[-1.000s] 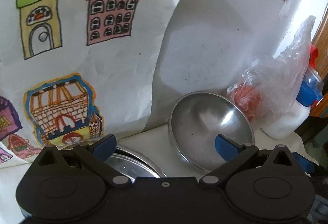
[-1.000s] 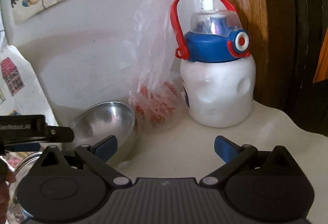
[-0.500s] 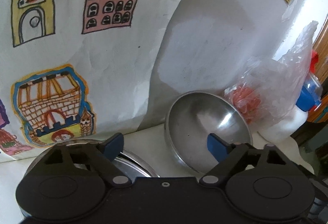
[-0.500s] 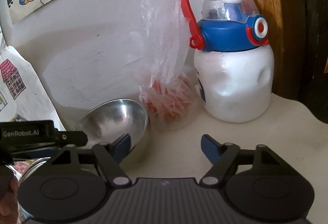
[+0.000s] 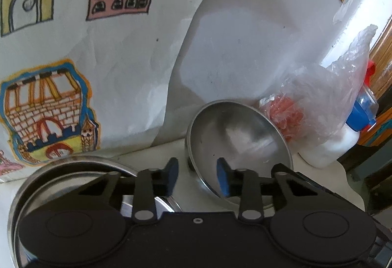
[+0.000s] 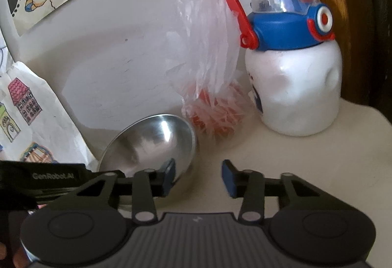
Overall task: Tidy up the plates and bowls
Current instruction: 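Close both grippers on the small bowl rim, then lift the small bowl with both grippers and carry it toward the nested bowls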
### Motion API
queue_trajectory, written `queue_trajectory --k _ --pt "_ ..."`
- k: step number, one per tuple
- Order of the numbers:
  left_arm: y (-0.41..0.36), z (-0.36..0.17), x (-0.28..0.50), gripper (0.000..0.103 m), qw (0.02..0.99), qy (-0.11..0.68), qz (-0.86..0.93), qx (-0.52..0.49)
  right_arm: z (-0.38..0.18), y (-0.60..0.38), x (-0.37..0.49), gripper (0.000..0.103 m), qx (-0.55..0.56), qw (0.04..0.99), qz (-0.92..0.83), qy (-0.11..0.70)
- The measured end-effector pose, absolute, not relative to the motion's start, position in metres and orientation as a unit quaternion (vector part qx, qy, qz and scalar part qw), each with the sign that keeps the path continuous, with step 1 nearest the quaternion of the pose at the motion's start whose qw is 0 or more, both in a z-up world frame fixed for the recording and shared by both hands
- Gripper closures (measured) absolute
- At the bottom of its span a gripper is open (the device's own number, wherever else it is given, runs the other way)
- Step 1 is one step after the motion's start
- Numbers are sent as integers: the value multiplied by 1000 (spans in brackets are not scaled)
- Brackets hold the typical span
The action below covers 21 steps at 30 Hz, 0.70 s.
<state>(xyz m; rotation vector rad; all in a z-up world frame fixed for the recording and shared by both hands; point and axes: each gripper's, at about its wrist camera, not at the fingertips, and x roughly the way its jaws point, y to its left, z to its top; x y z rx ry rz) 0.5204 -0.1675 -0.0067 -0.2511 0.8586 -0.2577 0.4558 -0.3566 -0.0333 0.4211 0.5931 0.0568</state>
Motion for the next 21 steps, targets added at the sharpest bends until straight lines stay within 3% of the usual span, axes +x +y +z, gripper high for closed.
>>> queue_trajectory --k 4,10,21 --pt "-172 -9 519 81 892 417 -129 -120 -34 -356 458 81 216 929 35 297" --pt "-178 -7 516 87 894 412 -130 -116 -37 -352 451 87 210 929 22 305" --pt "-185 10 479 88 892 411 -153 -109 -13 -367 397 87 218 931 8 292"
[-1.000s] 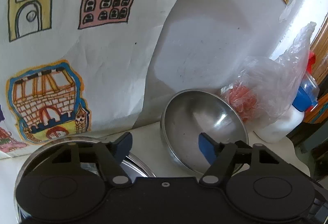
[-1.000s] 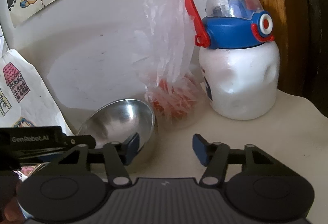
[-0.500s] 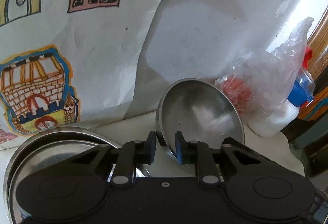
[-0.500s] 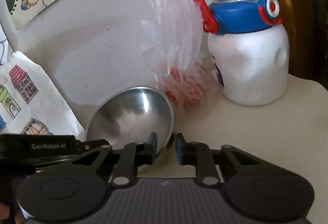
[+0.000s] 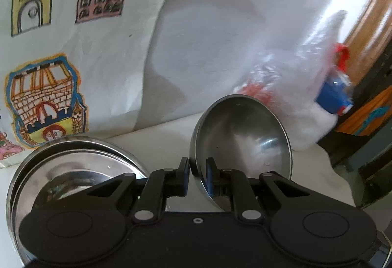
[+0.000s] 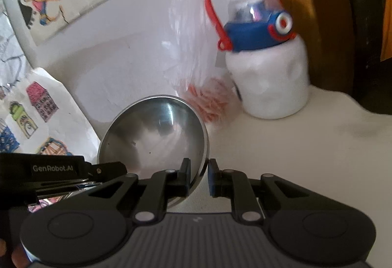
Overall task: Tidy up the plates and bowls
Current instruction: 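Lift the small bowl with both grippers and carry it toward the nested bowls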
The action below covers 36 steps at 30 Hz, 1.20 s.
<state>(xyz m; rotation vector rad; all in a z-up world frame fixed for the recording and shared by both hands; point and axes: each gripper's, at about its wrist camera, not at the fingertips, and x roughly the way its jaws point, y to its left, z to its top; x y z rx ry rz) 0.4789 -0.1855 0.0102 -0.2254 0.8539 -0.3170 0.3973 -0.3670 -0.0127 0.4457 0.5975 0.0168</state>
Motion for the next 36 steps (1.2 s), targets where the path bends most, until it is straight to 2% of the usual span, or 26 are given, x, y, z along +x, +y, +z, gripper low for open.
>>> queue_trajectory --k 15,36 --pt "-192 73 388 88 901 373 -199 -95 55 -373 297 87 194 948 -7 251" --pt "-137 98 272 88 911 339 -217 -92 76 -316 193 85 162 956 32 241"
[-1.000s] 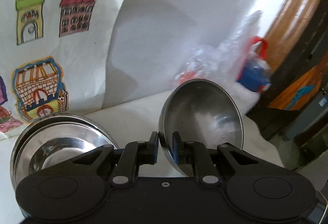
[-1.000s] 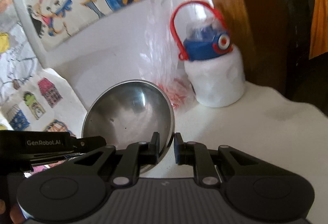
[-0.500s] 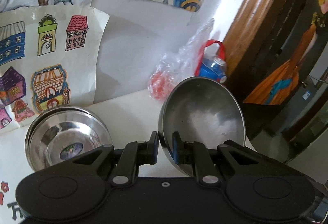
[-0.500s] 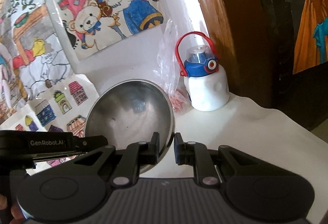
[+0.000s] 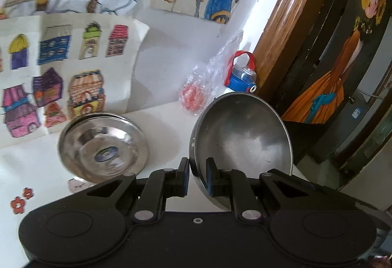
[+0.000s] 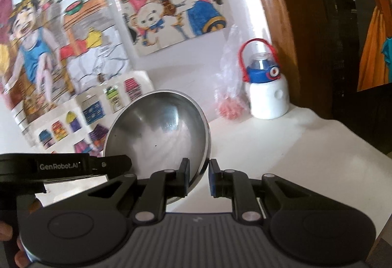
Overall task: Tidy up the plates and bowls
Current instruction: 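Lift the small bowl with both grippers and carry it toward the nested bowls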
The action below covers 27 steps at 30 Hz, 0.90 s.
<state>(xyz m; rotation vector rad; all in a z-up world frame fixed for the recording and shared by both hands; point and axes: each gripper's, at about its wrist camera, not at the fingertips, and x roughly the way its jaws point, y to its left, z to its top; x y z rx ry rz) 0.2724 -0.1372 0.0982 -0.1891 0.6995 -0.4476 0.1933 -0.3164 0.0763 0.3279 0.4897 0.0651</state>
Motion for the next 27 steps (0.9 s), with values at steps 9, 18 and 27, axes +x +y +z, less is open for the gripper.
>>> queue_trajectory --k 9,18,27 --pt "-99 95 237 88 919 326 -210 -78 75 -282 169 85 150 957 52 242" --pt "-69 87 220 88 916 332 -212 -77 77 -254 154 84 129 959 64 244" --pt "-45 78 211 88 913 341 -211 -76 71 -236 150 83 117 956 84 257"
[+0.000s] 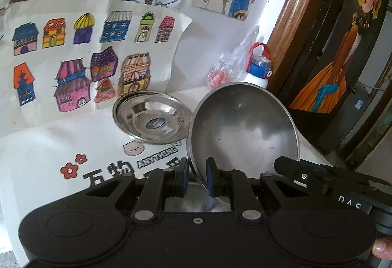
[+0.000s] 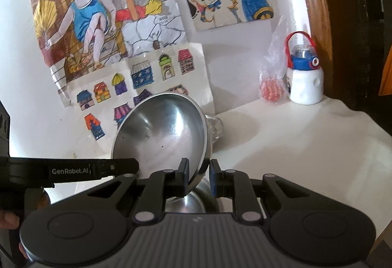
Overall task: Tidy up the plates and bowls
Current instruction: 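Lift the small bowl with both grippers and carry it toward the nested bowls, then lower the small bowl into the nested bowls with both grippers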
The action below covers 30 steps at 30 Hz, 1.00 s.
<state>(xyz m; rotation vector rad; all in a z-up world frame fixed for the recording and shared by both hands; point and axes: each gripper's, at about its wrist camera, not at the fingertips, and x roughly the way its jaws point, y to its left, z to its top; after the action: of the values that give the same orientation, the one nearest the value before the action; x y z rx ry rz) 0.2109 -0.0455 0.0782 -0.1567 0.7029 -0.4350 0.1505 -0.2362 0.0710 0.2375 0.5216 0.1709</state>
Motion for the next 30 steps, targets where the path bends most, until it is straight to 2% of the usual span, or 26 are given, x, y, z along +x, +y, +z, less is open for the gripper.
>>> queue_trajectory --k 30 --pt "-23 37 185 85 878 423 -219 -36 37 -216 132 82 95 929 109 340"
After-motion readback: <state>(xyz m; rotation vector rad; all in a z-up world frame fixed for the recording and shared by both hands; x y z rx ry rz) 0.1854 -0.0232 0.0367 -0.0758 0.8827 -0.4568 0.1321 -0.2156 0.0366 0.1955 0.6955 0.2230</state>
